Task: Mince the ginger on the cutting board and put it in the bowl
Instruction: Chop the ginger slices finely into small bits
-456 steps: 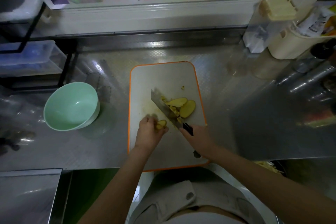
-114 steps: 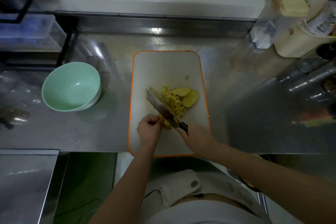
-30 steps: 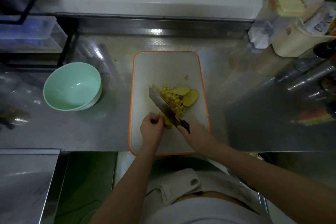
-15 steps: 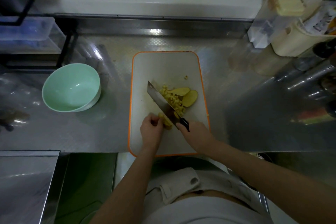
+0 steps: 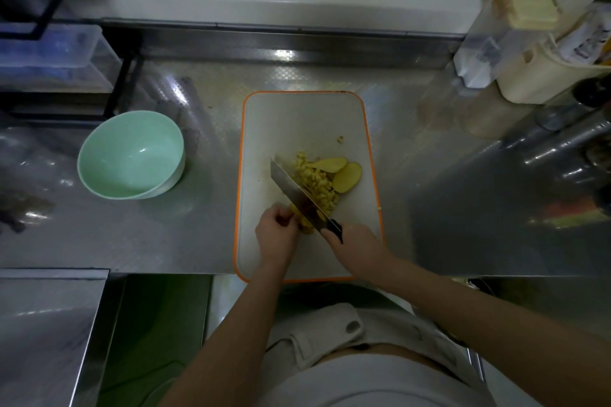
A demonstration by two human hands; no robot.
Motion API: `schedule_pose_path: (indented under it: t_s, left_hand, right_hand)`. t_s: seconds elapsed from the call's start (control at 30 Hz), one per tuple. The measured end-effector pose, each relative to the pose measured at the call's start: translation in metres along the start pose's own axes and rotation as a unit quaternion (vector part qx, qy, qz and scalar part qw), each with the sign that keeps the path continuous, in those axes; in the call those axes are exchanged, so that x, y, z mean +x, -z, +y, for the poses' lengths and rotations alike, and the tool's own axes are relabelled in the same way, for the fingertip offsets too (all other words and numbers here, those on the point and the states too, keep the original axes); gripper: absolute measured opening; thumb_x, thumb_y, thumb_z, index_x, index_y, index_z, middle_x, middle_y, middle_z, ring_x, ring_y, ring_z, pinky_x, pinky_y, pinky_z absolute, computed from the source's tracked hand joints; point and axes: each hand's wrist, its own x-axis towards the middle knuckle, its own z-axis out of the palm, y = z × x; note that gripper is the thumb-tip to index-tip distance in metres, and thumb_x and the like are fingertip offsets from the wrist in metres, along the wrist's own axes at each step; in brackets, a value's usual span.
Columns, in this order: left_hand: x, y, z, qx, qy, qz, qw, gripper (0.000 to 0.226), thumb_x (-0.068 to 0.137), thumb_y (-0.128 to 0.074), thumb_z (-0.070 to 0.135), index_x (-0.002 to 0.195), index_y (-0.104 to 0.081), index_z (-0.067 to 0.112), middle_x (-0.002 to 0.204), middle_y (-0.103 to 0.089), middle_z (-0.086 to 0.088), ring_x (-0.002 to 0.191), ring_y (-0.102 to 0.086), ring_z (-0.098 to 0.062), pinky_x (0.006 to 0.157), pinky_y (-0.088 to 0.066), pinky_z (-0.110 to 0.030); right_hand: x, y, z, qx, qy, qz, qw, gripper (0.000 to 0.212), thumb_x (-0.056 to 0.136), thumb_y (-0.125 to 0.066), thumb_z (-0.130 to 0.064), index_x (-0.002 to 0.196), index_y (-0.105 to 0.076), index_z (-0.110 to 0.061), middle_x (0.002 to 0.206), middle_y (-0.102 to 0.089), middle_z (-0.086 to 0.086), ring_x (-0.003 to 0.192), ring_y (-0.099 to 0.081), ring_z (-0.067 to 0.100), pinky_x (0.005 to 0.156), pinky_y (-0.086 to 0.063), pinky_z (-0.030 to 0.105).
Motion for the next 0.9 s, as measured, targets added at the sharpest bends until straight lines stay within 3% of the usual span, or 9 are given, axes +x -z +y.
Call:
schedule_pose_path:
  t_s: [0.3,0.47,0.67,0.9]
  left_hand:
    - [0.0029,-0.0003,0.0015,-0.004,0.003,-0.005,1.000,0.011,0.078,-0.064,0.008,0.069,-0.057,0.008,0.071,-0.059,-0.009,0.065,-0.050,-0.013,0.052,-0.035,-0.007]
    - [0.0022,0.0009,0.0028,-0.010,0.002,-0.008,1.000,0.015,0.078,-0.064,0.006,0.066,-0.055,0.011,0.066,-0.055,-0.002,0.062,-0.048,-0.009,0.053,-0.035,-0.006]
    - [0.0038,0.0028,0.0063,-0.004,0.004,-0.016,1.000,0.012,0.078,-0.064,0.005,0.070,-0.058,0.012,0.068,-0.056,0.002,0.063,-0.047,-0.002,0.054,-0.035,-0.002]
    - [0.0061,0.0020,0.0032,-0.005,0.011,-0.021,1.000,0.007,0.079,-0.064,0.007,0.074,-0.061,0.011,0.070,-0.060,-0.001,0.067,-0.053,-0.012,0.054,-0.034,-0.007]
  right_hand:
    - [0.0018,-0.0027,0.0029,0.011,-0.003,0.002,1.000,0.038,0.098,-0.040,-0.040,0.081,-0.053,-0.009,0.066,-0.050,0.003,0.061,-0.051,0.016,0.051,-0.038,0.024]
    - [0.0024,-0.0058,0.0044,0.014,0.000,-0.005,1.000,0.035,0.098,-0.039,-0.038,0.079,-0.050,-0.010,0.063,-0.047,0.000,0.055,-0.047,0.012,0.047,-0.034,0.020]
    - [0.0063,-0.0025,0.0003,0.010,-0.012,-0.012,1.000,0.039,0.099,-0.040,-0.036,0.063,-0.038,-0.021,0.060,-0.042,-0.003,0.052,-0.041,0.006,0.045,-0.030,0.019]
    - [0.0049,-0.0054,0.0000,0.016,-0.007,-0.007,1.000,0.033,0.098,-0.040,-0.037,0.080,-0.051,-0.012,0.064,-0.047,-0.001,0.057,-0.048,0.011,0.047,-0.034,0.020]
